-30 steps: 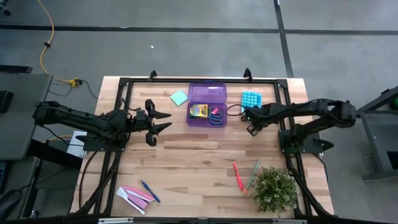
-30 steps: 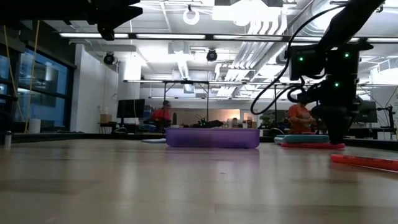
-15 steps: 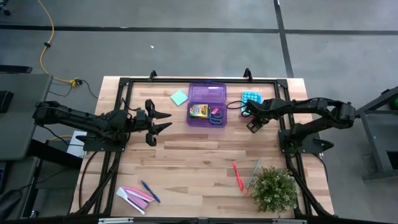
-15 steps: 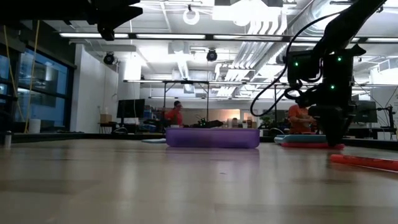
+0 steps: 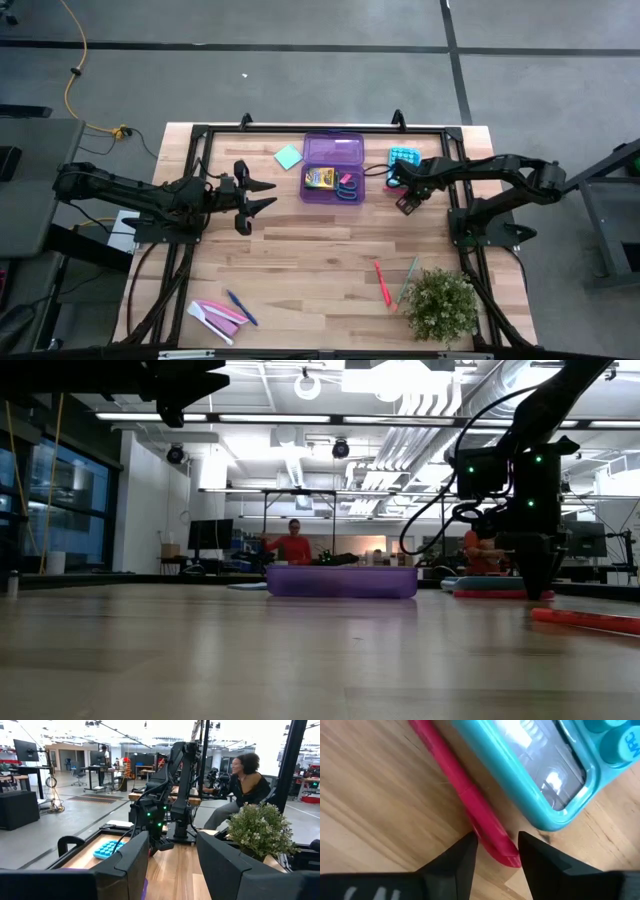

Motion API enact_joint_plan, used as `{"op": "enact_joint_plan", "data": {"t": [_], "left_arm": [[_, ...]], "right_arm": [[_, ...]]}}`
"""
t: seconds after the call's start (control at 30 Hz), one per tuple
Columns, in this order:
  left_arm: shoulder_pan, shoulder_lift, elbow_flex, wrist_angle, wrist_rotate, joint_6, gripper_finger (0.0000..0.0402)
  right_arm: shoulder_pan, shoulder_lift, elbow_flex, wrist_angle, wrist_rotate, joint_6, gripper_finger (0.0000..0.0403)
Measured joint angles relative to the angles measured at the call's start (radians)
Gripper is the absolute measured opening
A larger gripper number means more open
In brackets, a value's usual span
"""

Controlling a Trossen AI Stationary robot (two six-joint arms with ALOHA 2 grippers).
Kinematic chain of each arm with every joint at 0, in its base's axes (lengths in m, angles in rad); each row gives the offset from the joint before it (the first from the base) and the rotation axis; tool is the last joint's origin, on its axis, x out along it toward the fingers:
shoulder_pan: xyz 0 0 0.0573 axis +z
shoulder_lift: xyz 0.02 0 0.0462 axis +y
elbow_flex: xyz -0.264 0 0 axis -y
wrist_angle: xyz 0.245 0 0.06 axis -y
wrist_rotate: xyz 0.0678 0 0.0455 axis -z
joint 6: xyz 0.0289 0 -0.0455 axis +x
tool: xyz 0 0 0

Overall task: Pack school essentials
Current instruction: Put the pink pen into the violet supply box

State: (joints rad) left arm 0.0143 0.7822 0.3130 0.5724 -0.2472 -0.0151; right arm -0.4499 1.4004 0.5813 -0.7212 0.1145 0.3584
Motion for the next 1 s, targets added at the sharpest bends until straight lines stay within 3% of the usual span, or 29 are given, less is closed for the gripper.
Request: {"op": "enact_joint_plan", "data": {"t": [0.37,0.57,0.77,1.0], "left_arm": [[0.000,0.000,0.000,0.000,-0.002,0.000,0.0156],[0.000,0.000,0.000,0.000,-0.002,0.000,0.0156],[0.000,0.000,0.000,0.000,-0.003,0.000,0.0156],[0.000,0.000,0.000,0.000,-0.023,0.000,0.0156]], "right_arm": [[0.007,0.001,0.003,-0.001,-0.012,0.028,0.0017],[0.019,-0.016,0.014,-0.043,-0.061,0.054,0.0014],[0.112,-0.074,0.084,-0.157,-0.108,0.087,0.0006],[0.279,-0.130,0.128,-0.212,-0.337,0.041,0.0005]]}}
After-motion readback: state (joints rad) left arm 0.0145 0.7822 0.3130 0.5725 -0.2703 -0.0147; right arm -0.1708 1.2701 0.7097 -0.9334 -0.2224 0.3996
